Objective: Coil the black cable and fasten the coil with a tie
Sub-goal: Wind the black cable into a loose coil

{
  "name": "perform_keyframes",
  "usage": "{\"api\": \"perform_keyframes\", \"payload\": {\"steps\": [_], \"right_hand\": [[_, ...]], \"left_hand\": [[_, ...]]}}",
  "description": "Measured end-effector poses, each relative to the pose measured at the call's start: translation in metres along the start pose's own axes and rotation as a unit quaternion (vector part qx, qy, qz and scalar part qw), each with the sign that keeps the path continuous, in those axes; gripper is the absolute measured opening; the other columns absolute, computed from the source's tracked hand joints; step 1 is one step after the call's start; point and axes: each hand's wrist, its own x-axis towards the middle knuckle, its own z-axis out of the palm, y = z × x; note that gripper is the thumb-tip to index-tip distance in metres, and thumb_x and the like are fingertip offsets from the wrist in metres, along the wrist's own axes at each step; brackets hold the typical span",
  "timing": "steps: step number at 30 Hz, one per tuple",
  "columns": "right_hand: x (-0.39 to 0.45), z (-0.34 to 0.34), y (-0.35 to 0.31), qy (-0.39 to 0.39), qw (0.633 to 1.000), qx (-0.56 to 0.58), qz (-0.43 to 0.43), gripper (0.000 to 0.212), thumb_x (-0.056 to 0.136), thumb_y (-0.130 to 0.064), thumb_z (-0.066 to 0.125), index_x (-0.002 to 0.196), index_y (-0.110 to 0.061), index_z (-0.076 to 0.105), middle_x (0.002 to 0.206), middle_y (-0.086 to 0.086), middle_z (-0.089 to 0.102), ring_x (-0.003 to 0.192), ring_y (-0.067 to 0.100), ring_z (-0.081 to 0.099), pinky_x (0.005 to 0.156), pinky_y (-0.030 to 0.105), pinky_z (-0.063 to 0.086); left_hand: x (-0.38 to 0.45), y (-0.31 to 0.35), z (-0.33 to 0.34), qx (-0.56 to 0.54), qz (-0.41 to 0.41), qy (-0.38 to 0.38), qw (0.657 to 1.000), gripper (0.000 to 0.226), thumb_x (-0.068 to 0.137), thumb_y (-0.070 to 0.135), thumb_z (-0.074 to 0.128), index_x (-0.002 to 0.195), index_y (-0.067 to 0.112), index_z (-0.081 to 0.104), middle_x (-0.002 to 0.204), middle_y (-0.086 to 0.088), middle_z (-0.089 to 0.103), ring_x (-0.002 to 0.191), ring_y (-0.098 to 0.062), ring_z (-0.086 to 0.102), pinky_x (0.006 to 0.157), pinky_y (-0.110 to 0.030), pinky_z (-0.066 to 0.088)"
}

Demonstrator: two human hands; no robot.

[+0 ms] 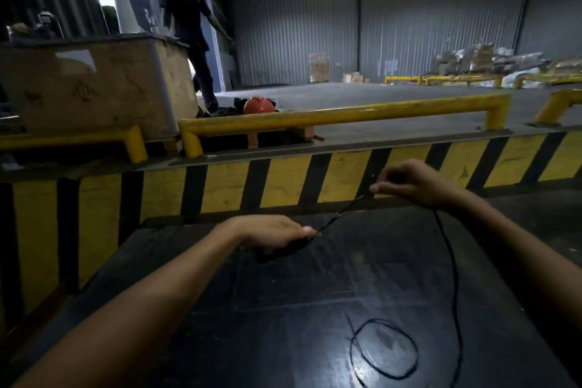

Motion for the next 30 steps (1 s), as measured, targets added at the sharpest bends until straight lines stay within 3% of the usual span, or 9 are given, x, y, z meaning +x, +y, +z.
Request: {"api": "perform_keyframes", "payload": {"steps": [2, 5, 8, 10, 15, 20, 24, 27, 30], "right_hand": [[0.008, -0.002, 0.001, 0.093, 0.996, 0.007, -0.009, 0.008, 0.083, -0.030, 0.062, 0.078, -0.035, 0.057, 0.076, -0.007, 0.060, 0.070, -0.005, 0.059, 0.058, 0.018, 0.042], [0.013, 0.024, -0.003, 0.162, 0.986, 0.029, -0.011, 0.005, 0.088, -0.032, 0.055, 0.085, -0.030, 0.057, 0.081, -0.007, 0.061, 0.073, 0.001, 0.060, 0.056, 0.019, 0.046], [0.003, 0.076, -0.010, 0.070, 0.995, 0.066, -0.002, 0.020, 0.096, -0.030, 0.040, 0.098, -0.029, 0.059, 0.102, -0.006, 0.064, 0.089, 0.004, 0.061, 0.074, 0.024, 0.052], [-0.008, 0.112, -0.019, -0.018, 0.998, 0.059, -0.007, 0.020, 0.098, -0.032, 0.037, 0.092, -0.033, 0.056, 0.093, -0.005, 0.065, 0.081, 0.004, 0.062, 0.070, 0.026, 0.051], [-0.009, 0.114, -0.033, -0.069, 0.995, 0.057, -0.044, 0.018, 0.095, -0.037, 0.045, 0.079, -0.035, 0.054, 0.071, -0.007, 0.059, 0.063, 0.001, 0.058, 0.054, 0.019, 0.043], [0.015, 0.063, -0.026, -0.001, 0.999, 0.028, -0.017, 0.011, 0.089, -0.034, 0.056, 0.082, -0.027, 0.062, 0.075, -0.005, 0.061, 0.067, 0.002, 0.058, 0.060, 0.023, 0.046], [0.027, 0.059, -0.022, 0.054, 0.998, -0.002, -0.012, 0.009, 0.087, -0.035, 0.060, 0.079, -0.031, 0.059, 0.072, -0.011, 0.059, 0.066, -0.003, 0.057, 0.055, 0.014, 0.041], [0.031, 0.074, -0.024, 0.095, 0.995, 0.044, -0.002, 0.017, 0.090, -0.037, 0.056, 0.073, -0.036, 0.057, 0.066, -0.011, 0.057, 0.060, -0.007, 0.054, 0.046, 0.010, 0.037], [0.030, 0.093, -0.024, 0.087, 0.995, 0.058, -0.002, 0.023, 0.094, -0.035, 0.050, 0.079, -0.023, 0.063, 0.072, 0.001, 0.064, 0.067, 0.012, 0.059, 0.054, 0.028, 0.042]], "left_hand": [[-0.001, 0.010, 0.012, -0.122, 0.023, -0.101, 0.987, 0.035, 0.094, 0.055, 0.030, 0.117, 0.042, 0.053, 0.118, 0.002, 0.061, 0.099, -0.016, 0.064, 0.077, -0.032, 0.054], [-0.001, 0.028, 0.017, -0.358, 0.167, -0.213, 0.894, 0.042, 0.095, 0.050, 0.030, 0.132, 0.043, 0.046, 0.131, -0.001, 0.057, 0.120, -0.029, 0.055, 0.089, -0.047, 0.052], [-0.001, 0.052, 0.001, -0.536, 0.309, -0.134, 0.774, 0.046, 0.094, 0.048, 0.034, 0.137, 0.037, 0.042, 0.135, -0.008, 0.054, 0.122, -0.032, 0.053, 0.095, -0.057, 0.045], [0.002, 0.061, -0.012, -0.583, 0.335, -0.004, 0.740, 0.044, 0.092, 0.049, 0.037, 0.133, 0.039, 0.047, 0.135, -0.007, 0.054, 0.123, -0.029, 0.052, 0.097, -0.061, 0.040], [0.021, 0.036, -0.023, -0.242, 0.213, 0.322, 0.890, 0.043, 0.100, 0.041, 0.027, 0.136, 0.028, 0.046, 0.137, 0.000, 0.046, 0.126, -0.015, 0.038, 0.101, -0.038, 0.030], [0.023, -0.004, -0.014, 0.058, -0.021, 0.159, 0.985, 0.039, 0.096, 0.051, 0.031, 0.091, 0.030, 0.063, 0.091, 0.002, 0.061, 0.084, -0.012, 0.058, 0.066, -0.026, 0.040], [0.010, -0.020, -0.005, -0.087, -0.021, -0.017, 0.996, 0.039, 0.096, 0.053, 0.026, 0.121, 0.045, 0.055, 0.118, 0.000, 0.060, 0.099, -0.019, 0.059, 0.084, -0.031, 0.045], [-0.001, -0.021, -0.006, -0.299, 0.035, -0.074, 0.951, 0.039, 0.095, 0.052, 0.026, 0.119, 0.048, 0.057, 0.133, 0.001, 0.055, 0.117, -0.021, 0.057, 0.087, -0.040, 0.049], [-0.004, -0.021, -0.007, -0.435, 0.089, -0.050, 0.895, 0.042, 0.093, 0.051, 0.029, 0.119, 0.043, 0.061, 0.134, -0.005, 0.057, 0.119, -0.028, 0.057, 0.093, -0.056, 0.044]]}}
